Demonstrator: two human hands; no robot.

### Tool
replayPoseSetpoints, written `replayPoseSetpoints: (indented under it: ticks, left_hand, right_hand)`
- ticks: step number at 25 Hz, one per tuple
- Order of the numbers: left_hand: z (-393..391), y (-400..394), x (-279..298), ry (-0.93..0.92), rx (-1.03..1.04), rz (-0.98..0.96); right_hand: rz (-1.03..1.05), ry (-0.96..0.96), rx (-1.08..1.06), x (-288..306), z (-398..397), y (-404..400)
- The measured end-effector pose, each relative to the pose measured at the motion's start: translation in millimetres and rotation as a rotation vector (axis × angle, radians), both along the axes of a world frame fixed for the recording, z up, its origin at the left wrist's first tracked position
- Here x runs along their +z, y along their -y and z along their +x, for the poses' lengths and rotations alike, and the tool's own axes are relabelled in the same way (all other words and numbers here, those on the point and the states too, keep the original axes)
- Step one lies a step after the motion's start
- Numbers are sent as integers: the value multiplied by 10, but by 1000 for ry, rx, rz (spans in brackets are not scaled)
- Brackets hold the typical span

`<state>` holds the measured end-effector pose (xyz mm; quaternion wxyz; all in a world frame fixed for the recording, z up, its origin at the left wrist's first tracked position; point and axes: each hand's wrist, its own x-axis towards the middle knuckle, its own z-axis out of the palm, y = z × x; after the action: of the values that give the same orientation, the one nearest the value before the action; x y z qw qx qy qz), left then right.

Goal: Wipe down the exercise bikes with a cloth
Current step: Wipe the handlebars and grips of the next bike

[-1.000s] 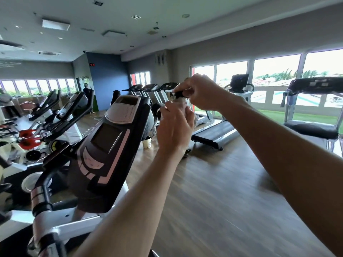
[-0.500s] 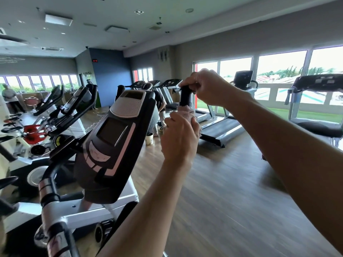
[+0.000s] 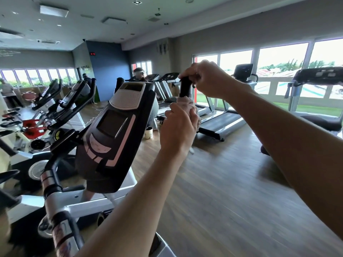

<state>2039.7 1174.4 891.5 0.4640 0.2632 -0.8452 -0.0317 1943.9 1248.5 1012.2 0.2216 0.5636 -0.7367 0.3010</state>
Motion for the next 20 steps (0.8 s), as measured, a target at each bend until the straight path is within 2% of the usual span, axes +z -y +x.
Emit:
replayPoseSetpoints:
  ticks: [3, 9, 11, 14, 16, 18, 20]
  left_hand:
    - [52, -27, 10, 76, 33, 11]
    - [-247, 34, 364, -138, -33, 54]
    - [-257, 24, 346, -157, -41, 51]
    - [-137, -15, 125, -70, 32, -9]
    - [-17, -30, 50, 51, 65, 24]
    - [92, 23, 44, 137, 5, 80]
    - [193, 128, 84, 106, -120, 120]
  right_hand:
    - [-4, 23, 2, -6, 6, 18]
    - [-42, 56, 55, -53, -14, 53]
    - [-69, 68, 62, -75, -23, 43]
    - [-61, 83, 54, -94, -10, 50]
    - [-62, 73, 51, -94, -14, 59]
    - [-52, 58, 63, -89, -41, 34]
    - [-32, 44, 82, -88, -82, 5]
